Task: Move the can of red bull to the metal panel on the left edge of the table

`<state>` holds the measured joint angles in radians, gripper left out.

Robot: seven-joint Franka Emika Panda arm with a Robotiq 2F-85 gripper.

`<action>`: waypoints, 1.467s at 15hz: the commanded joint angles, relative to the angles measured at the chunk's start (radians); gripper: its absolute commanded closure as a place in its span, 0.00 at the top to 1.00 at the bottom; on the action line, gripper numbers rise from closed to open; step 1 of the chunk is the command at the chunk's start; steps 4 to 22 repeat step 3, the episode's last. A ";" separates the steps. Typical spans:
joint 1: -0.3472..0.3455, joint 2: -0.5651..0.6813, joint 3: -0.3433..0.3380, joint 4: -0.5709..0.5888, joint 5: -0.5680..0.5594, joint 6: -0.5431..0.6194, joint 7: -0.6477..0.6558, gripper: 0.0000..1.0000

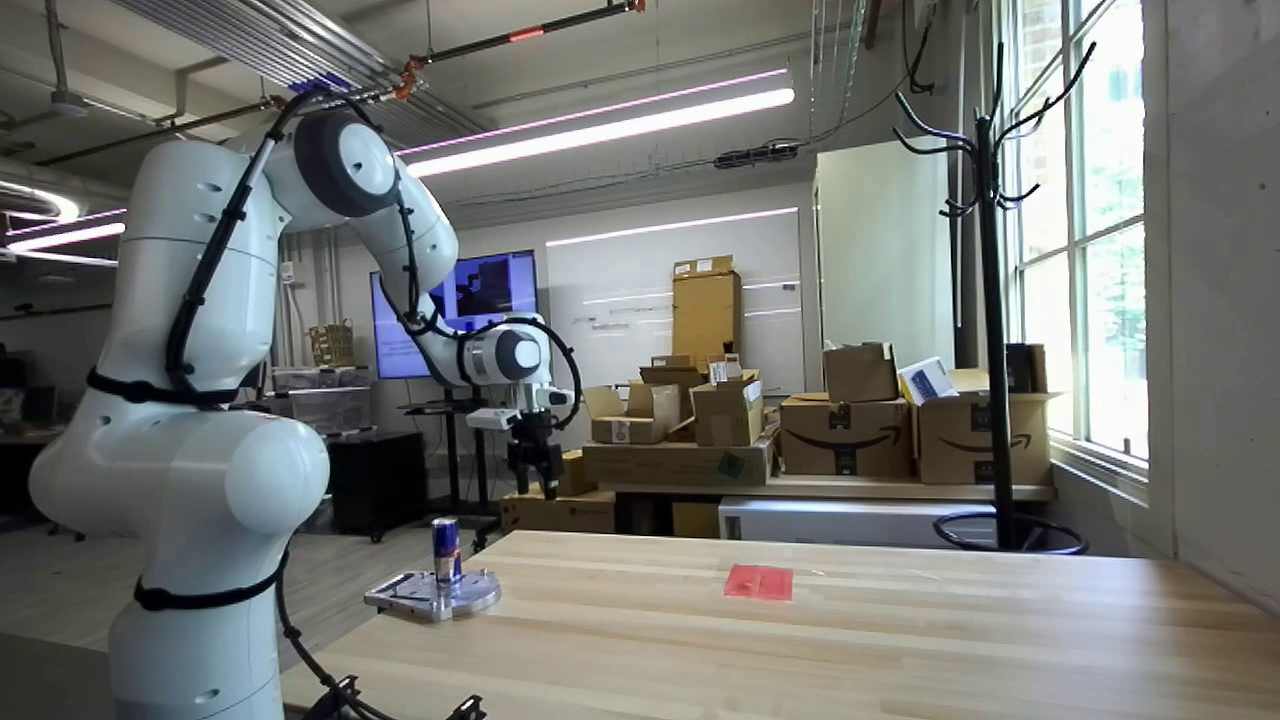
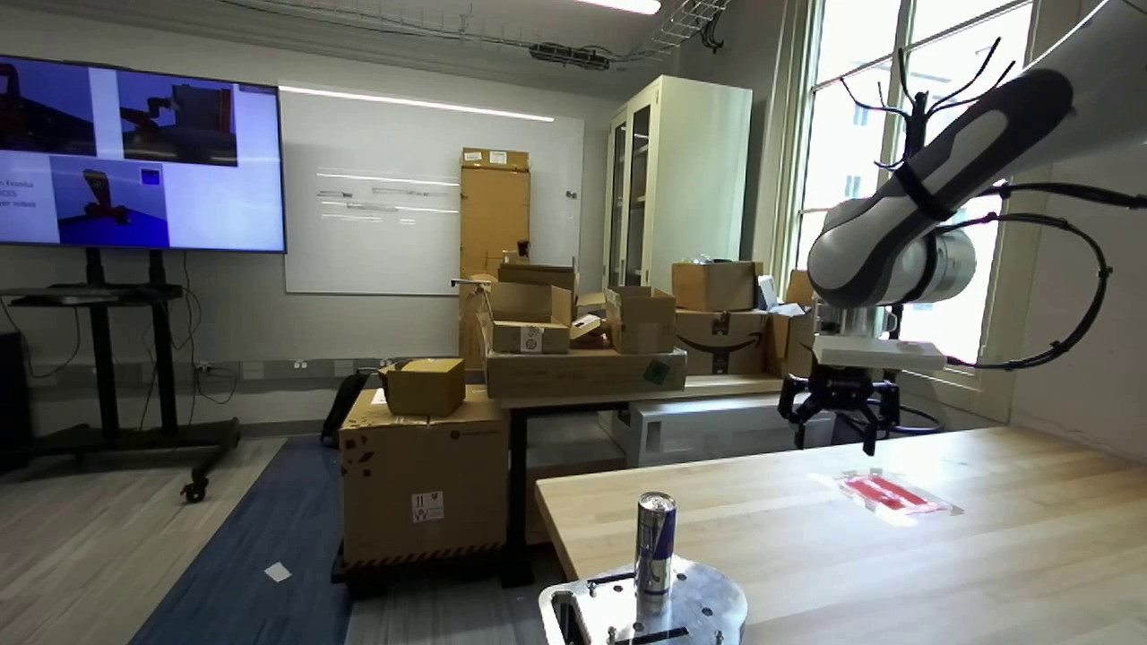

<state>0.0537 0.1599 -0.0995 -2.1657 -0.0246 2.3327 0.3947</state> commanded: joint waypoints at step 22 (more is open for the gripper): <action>-0.016 0.001 0.017 0.002 -0.003 -0.003 0.002 1.00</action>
